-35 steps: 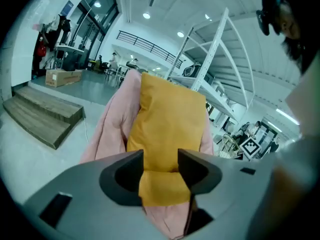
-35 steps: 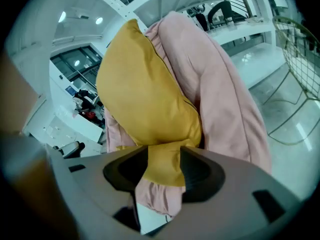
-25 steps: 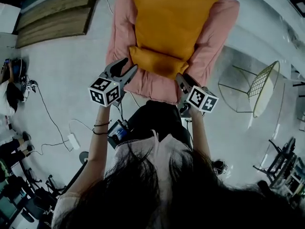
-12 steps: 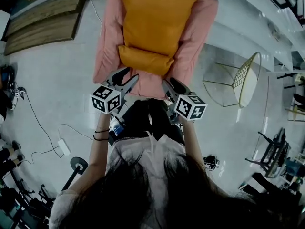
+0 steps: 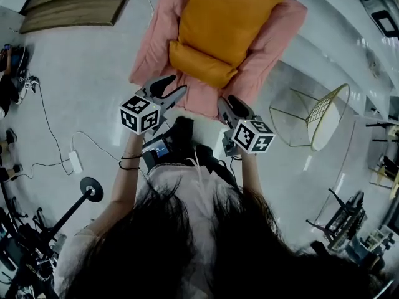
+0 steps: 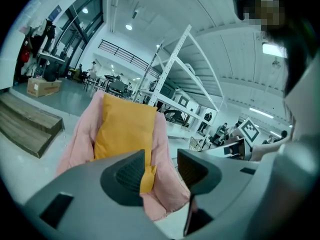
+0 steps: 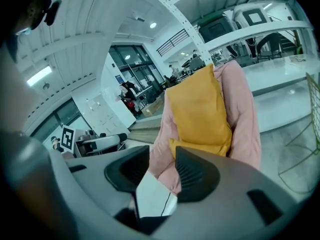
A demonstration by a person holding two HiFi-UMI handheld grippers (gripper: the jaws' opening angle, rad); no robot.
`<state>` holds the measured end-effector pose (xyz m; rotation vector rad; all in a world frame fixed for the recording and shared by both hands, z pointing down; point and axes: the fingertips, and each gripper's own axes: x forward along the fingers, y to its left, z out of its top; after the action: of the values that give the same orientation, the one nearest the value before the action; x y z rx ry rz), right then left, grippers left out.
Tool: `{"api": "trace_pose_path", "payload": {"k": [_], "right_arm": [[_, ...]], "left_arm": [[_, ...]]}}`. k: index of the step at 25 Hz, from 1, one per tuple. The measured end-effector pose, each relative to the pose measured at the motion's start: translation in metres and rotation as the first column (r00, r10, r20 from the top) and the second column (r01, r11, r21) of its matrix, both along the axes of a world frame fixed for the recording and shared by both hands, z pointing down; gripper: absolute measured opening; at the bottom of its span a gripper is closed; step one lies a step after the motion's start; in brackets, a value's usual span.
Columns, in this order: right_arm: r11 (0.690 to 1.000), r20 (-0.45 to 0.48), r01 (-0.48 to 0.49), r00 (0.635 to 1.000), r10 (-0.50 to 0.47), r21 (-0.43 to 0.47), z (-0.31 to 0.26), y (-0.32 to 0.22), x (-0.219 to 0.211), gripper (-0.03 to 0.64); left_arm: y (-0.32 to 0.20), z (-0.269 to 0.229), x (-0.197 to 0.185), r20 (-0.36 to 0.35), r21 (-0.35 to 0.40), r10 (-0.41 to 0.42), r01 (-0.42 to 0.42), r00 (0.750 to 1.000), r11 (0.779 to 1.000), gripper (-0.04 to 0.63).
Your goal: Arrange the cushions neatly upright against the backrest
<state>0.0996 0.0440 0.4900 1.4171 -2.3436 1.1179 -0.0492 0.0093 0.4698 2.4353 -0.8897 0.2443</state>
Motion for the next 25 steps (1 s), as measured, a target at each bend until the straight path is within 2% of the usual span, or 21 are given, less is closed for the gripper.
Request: {"api": "trace_pose_path", "payload": {"k": [3, 7, 10, 14, 19, 25], "right_arm": [[0.999, 0.013, 0.029, 0.999, -0.029, 0.015, -0.009, 0.015, 0.011, 0.155], [0.997, 0.01, 0.064, 0.998, -0.065, 0.042, -0.018, 0.038, 0.033, 0.119], [0.992, -0.008, 0.097, 0.995, -0.097, 0.075, -0.025, 0.057, 0.049, 0.103], [0.981, -0.03, 0.157, 0.988, -0.154, 0.119, -0.042, 0.104, 0.062, 0.092], [0.968, -0.001, 0.212, 0.977, -0.214, 0.137, -0.04, 0.121, 0.059, 0.085], [0.952, 0.02, 0.26, 0.963, -0.267, 0.163, -0.045, 0.135, 0.048, 0.077]], "left_arm": [[0.016, -0.012, 0.012, 0.01, 0.02, -0.03, 0.03, 0.999, 0.999, 0.195], [0.034, -0.026, 0.032, 0.03, 0.058, -0.08, 0.078, 0.996, 0.995, 0.135], [0.052, -0.036, 0.045, 0.035, 0.077, -0.118, 0.115, 0.992, 0.99, 0.127], [0.105, -0.052, 0.056, 0.036, 0.09, -0.178, 0.175, 0.983, 0.98, 0.121], [0.137, -0.045, 0.059, 0.056, 0.078, -0.225, 0.221, 0.973, 0.972, 0.12], [0.165, -0.047, 0.057, 0.036, 0.06, -0.275, 0.273, 0.961, 0.96, 0.114]]}}
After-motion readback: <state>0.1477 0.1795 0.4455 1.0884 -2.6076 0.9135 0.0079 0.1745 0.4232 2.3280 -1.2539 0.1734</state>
